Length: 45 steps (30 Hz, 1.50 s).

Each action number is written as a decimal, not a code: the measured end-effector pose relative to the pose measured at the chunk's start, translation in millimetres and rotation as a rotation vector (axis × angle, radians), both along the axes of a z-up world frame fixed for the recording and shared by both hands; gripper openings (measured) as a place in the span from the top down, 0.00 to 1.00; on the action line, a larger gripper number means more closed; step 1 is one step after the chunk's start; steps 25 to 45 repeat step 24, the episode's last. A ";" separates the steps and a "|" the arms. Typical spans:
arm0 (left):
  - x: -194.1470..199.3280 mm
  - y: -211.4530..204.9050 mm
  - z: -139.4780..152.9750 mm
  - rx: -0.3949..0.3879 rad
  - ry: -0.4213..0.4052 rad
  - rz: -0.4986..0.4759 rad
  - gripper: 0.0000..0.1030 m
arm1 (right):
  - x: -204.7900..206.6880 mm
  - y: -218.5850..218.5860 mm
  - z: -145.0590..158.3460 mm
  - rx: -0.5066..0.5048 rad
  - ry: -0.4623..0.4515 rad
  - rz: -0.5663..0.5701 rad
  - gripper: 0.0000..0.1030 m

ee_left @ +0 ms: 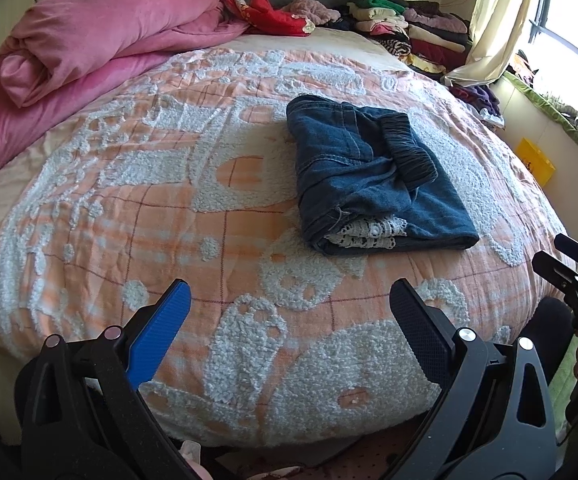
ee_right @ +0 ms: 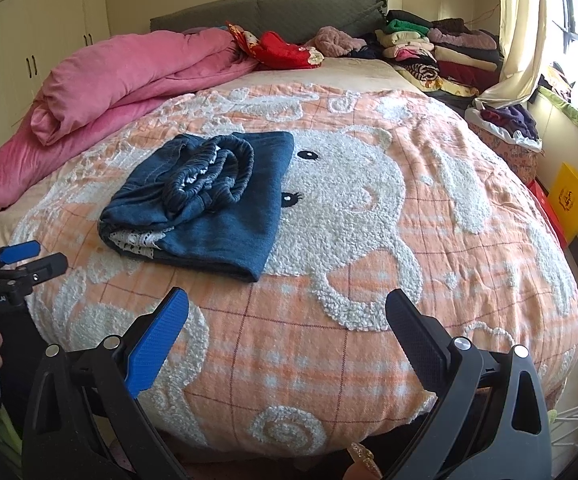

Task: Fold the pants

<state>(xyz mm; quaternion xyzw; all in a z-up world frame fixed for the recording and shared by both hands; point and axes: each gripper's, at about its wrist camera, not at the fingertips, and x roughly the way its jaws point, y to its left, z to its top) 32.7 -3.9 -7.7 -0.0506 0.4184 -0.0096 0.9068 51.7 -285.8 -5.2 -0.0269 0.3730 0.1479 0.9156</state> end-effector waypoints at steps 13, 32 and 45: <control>41.3 101.3 8.8 0.074 -0.003 0.263 0.09 | 60.9 -50.5 -0.7 0.009 0.020 -0.116 0.04; 164.2 244.6 -43.8 0.119 0.153 0.505 0.09 | 217.6 -219.2 -28.9 -0.006 0.112 -0.557 0.04; 164.2 244.6 -43.8 0.119 0.153 0.505 0.09 | 217.6 -219.2 -28.9 -0.006 0.112 -0.557 0.04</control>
